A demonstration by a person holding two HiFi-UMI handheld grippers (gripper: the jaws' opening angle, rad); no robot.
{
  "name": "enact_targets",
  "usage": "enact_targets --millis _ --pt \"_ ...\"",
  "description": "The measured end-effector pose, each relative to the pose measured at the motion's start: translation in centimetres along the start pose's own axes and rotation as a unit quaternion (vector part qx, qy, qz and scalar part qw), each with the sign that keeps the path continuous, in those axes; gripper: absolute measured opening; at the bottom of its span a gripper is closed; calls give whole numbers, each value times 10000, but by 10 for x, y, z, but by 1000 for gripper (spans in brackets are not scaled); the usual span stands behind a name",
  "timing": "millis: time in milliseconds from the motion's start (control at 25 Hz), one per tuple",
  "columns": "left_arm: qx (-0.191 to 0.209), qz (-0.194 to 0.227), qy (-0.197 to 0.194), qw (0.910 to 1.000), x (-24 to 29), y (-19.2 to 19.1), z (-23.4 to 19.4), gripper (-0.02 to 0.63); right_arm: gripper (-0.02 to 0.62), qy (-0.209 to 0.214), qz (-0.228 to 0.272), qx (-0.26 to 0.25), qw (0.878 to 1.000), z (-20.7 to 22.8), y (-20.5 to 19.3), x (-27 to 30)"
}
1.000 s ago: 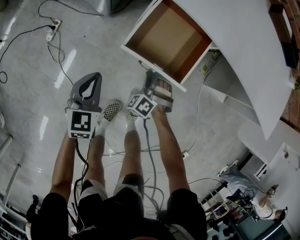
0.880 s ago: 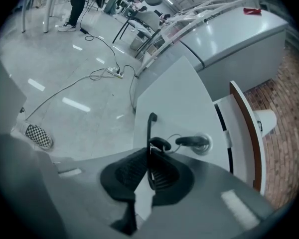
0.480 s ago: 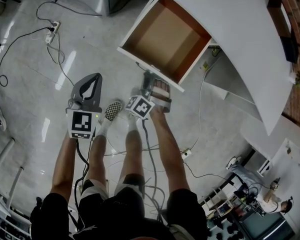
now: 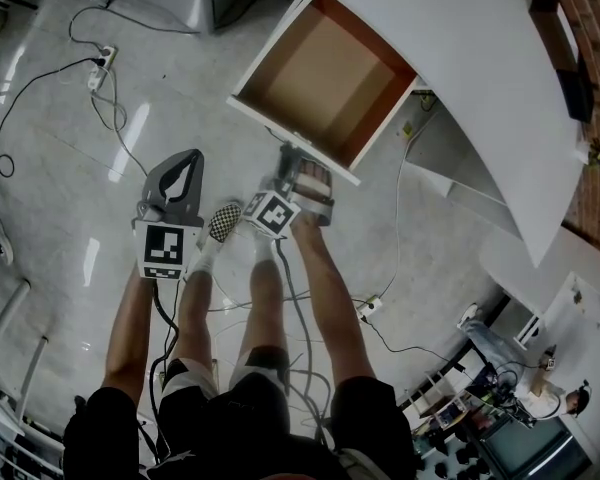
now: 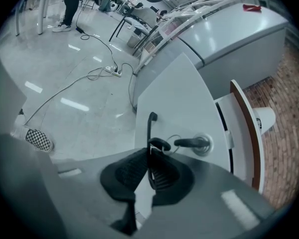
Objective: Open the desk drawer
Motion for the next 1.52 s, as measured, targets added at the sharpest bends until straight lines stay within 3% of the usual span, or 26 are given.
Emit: enact_targets --millis 280,400,480,560,960,1280,1520 --pt "10 -72 -20 10000 3 0 -3 9 26 -163 -34 -168 9997 -3 -1 0" --pt "52 -100 -80 9999 3 0 0 9 48 -194 -64 81 9998 -5 0 -4" --pt "78 -114 -113 9998 3 0 3 9 123 -16 -80 325 9994 -12 -3 -6" --pt "74 -126 -132 9998 3 0 3 10 238 147 -91 583 9981 -13 -5 -11" --pt "247 -60 -258 9993 0 25 13 9 258 321 -102 1055 9938 4 -11 -40" --pt "490 153 -379 9980 -16 86 24 9 258 190 67 2018 9792 72 -11 -94" --pt "773 440 -512 9947 -28 154 38 10 256 -211 302 3069 9510 158 -23 -136"
Point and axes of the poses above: the fingertips, and each gripper's own axes: x forward along the fingers, z to its right, y out of its top, the point moved 5 cm from there along -x, backward along the fingers, and after that the axes turned 5 degrees about -y, right-handed, at the moved point
